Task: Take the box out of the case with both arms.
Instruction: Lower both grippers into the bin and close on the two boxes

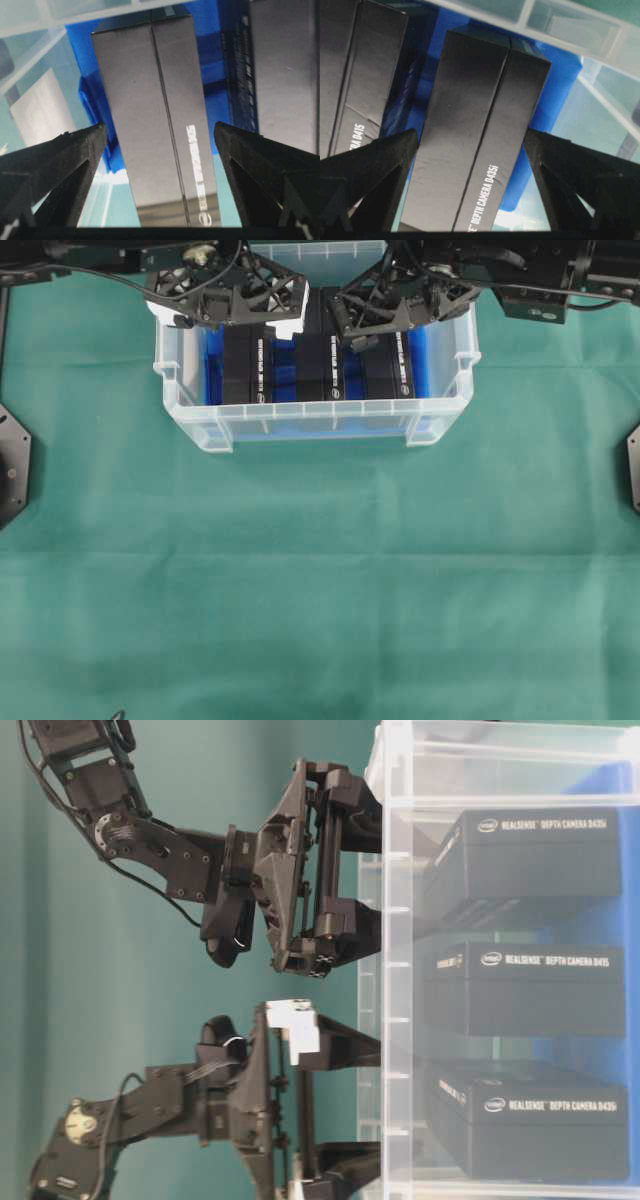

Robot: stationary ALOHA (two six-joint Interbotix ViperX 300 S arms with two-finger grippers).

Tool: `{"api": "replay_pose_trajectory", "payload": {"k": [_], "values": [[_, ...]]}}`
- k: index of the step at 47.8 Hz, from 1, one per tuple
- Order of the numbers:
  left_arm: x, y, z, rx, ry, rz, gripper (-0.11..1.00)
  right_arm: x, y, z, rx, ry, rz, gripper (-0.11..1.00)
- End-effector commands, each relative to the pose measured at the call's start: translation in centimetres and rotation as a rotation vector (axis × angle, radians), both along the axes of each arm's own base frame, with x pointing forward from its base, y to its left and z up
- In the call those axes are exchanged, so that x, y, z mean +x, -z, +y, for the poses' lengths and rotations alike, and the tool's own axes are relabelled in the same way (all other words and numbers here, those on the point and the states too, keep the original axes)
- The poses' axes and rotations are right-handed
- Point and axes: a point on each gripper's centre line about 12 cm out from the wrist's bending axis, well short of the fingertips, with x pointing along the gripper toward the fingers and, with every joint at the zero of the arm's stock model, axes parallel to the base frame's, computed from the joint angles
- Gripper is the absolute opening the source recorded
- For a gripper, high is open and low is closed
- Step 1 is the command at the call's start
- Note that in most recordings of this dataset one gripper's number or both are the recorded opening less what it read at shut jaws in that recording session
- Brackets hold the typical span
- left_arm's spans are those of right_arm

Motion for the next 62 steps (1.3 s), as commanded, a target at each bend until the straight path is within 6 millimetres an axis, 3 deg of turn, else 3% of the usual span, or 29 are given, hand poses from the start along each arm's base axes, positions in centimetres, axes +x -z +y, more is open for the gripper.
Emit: {"api": "replay_pose_trajectory", "payload": {"k": [1,19,62], "values": [[0.0,-0.1,0.1,0.01,-0.001,-0.019,0.92,-0.4,-0.2,-0.3,-0.007,0.007,-0.003,0.96],[-0.7,1.3,0.3,-0.003,-0.018,-0.002,0.92,-0.8,0.1,-0.4,-0.005,0.013,0.017,0.96],[-0.6,1.4,0.2,-0.007,-0.012,-0.003,0.92,-1.7,1.0,0.8,0.056,0.075,0.137,0.96]]}}
